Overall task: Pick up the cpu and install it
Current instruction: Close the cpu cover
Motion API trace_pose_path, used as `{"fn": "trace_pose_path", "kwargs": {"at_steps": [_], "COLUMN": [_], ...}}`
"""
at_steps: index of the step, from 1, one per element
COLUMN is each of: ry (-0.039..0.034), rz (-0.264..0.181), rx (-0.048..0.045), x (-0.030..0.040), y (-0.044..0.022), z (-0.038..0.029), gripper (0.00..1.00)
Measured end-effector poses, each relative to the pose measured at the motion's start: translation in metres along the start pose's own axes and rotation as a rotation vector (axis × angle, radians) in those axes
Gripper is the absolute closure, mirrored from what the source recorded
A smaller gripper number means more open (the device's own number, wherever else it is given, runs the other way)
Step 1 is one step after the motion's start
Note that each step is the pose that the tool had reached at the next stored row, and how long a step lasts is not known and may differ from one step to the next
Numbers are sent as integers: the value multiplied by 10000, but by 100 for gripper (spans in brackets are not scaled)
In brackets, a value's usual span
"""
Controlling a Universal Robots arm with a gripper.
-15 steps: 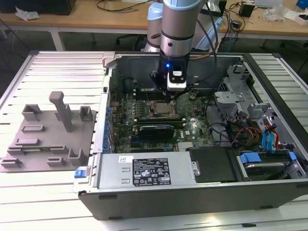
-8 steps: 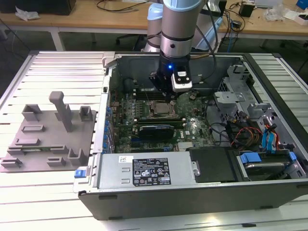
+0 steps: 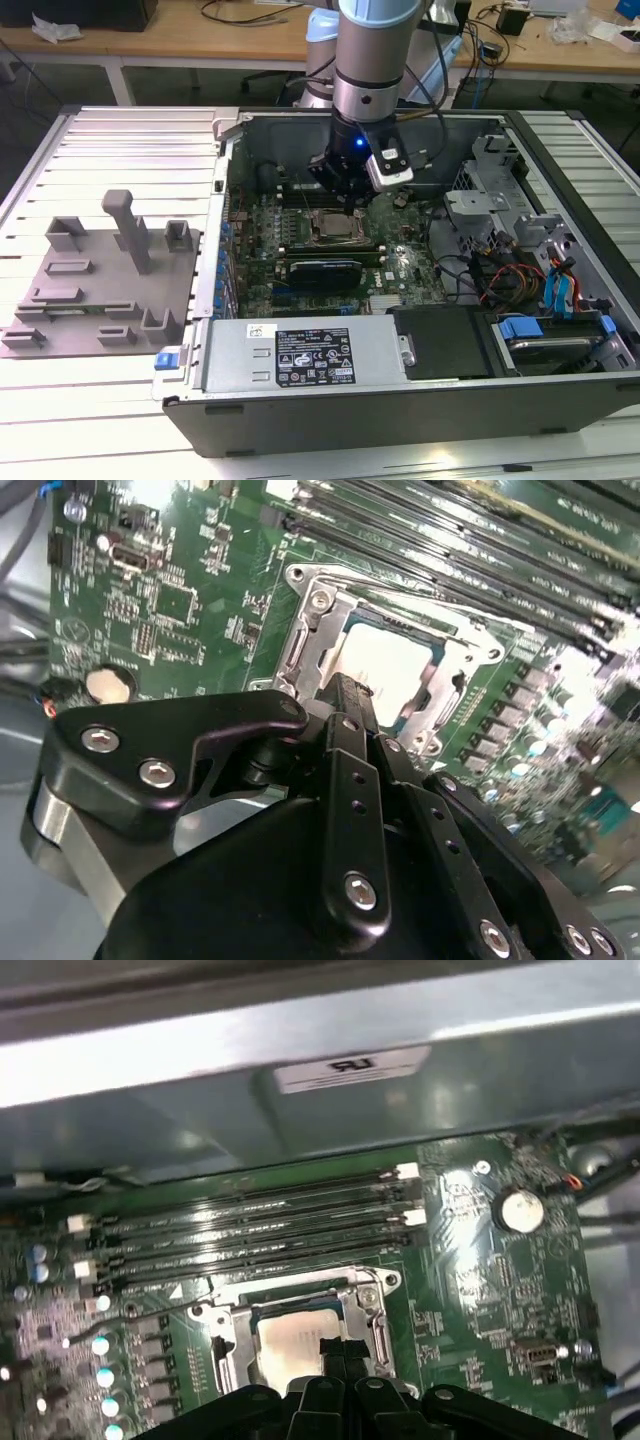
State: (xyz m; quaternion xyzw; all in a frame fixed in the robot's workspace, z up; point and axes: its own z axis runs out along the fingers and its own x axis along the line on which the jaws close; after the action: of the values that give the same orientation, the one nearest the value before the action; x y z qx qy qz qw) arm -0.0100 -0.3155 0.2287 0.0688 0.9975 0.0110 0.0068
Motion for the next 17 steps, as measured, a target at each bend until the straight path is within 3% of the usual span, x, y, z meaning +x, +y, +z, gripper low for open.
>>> {"fn": "trace_pose_path", "kwargs": {"at_steps": [2, 6, 12, 17], "ry": [1, -39, -37, -41], "rz": [-311, -422, -876, -1038], "rx": [46, 391, 377, 373], "x": [0, 19, 32, 115], "y": [1, -3, -4, -16], "z": [1, 1, 5, 5], "gripper": [89, 89, 89, 89]}}
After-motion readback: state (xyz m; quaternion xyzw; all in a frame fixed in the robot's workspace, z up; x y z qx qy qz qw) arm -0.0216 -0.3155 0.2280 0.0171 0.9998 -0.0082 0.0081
